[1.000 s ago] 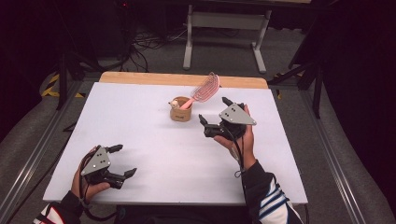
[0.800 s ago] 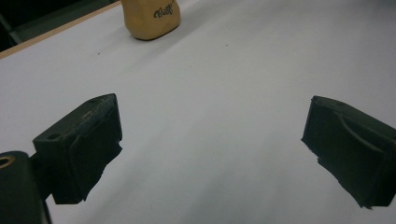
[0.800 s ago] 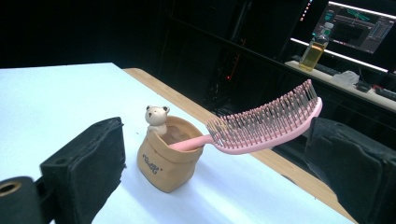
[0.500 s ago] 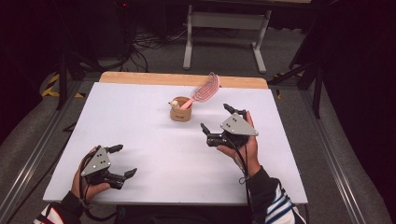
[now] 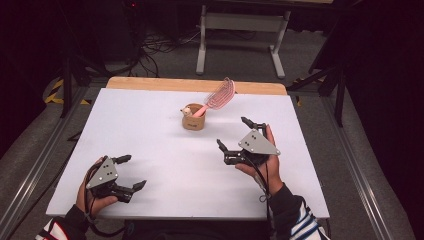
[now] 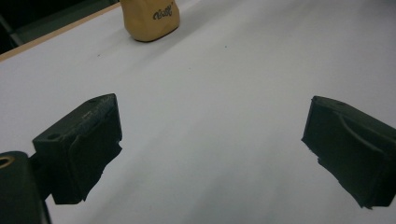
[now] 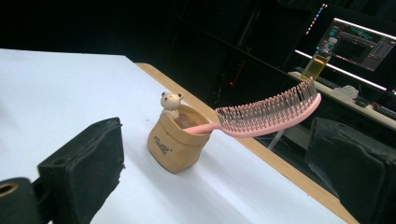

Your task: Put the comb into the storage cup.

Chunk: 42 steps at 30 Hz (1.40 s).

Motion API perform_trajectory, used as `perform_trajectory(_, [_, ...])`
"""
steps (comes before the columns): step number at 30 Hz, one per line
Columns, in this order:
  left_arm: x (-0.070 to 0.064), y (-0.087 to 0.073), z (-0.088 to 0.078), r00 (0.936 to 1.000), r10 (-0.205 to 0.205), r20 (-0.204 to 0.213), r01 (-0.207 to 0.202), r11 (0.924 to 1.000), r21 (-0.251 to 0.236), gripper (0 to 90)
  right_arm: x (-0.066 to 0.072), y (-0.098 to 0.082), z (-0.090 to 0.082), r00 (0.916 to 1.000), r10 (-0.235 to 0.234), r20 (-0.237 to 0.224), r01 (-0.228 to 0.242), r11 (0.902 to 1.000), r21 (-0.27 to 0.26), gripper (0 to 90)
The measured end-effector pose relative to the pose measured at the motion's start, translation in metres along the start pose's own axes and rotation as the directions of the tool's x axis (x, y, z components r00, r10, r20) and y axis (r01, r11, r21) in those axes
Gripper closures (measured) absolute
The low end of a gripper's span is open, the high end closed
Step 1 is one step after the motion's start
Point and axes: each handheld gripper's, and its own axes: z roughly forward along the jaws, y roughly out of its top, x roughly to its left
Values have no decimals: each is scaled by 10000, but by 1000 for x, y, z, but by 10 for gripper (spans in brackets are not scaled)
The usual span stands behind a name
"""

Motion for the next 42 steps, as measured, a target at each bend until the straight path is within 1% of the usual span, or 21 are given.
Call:
perform_trajectory(2, [0, 0, 0, 10000, -17, -1, 17, 10000, -12, 55, 1, -2, -1, 9999, 68, -102, -68, 10000, 30, 45])
perform_trajectory(5, [0, 0, 0, 10000, 1, 3, -1, 10000, 34, 55, 2, -4, -4, 10000, 0, -61, 0, 10000, 22, 44])
perform_trajectory(7, [0, 0, 0, 10000, -1, -11, 1, 10000, 22, 55, 2, -7, -5, 10000, 89, 38, -89, 10000, 8, 44])
perform_trajectory(9, [0, 0, 0, 10000, -25, -31, 25, 10000, -24, 55, 2, -9, -6, 9998, 191, -10, -191, 9998, 34, 44])
perform_trajectory(10, [0, 0, 0, 10000, -18, -42, 18, 10000, 0, 55, 3, -10, -7, 9998, 177, -44, -176, 9998, 86, 44])
perform_trajectory(11, [0, 0, 0, 10000, 0, -42, 0, 10000, 7, 55, 3, -12, -8, 9999, 122, 37, -123, 9999, 117, 44])
perform_trajectory(13, [0, 0, -1, 10000, 12, -48, -12, 10000, 4, 55, 4, -14, -10, 10000, 30, 25, -30, 9999, 160, 44])
perform_trajectory(14, [0, 0, -1, 10000, 11, -48, -11, 10000, 0, 55, 4, -16, -12, 10000, -19, 91, 18, 9999, 165, 44])
perform_trajectory(17, [0, 0, -1, 9999, 36, -96, -36, 10000, -56, 55, 4, -21, -16, 9999, 109, 101, -111, 9997, 206, 44])
perform_trajectory(21, [0, 0, -1, 9999, 55, -98, -55, 10000, -27, 55, 3, -29, -22, 9999, 22, 168, -28, 9993, 372, 44])
perform_trajectory(24, [0, 0, 0, 9999, 64, -94, -64, 10000, -14, 55, 2, -34, -26, 9998, 101, 163, -107, 9992, 373, 45])
perform_trajectory(28, [0, 0, -1, 9999, 77, -68, -77, 10000, -46, 52, 0, -41, -30, 9997, 169, 181, -178, 9986, 501, 45])
perform_trajectory(30, [0, 0, -1, 9999, 59, -83, -60, 10000, -74, 51, -1, -44, -32, 9997, 249, 73, -253, 9981, 569, 45])
perform_trajectory(37, [0, 0, -1, 9999, 71, -90, -72, 9999, -102, 51, -2, -59, -41, 9998, 201, 45, -204, 9952, 961, 42])
perform_trajectory(42, [0, 0, -1, 9999, 102, -98, -103, 9999, -96, 52, -4, -70, -48, 9995, 315, 74, -321, 9926, 1169, 41])
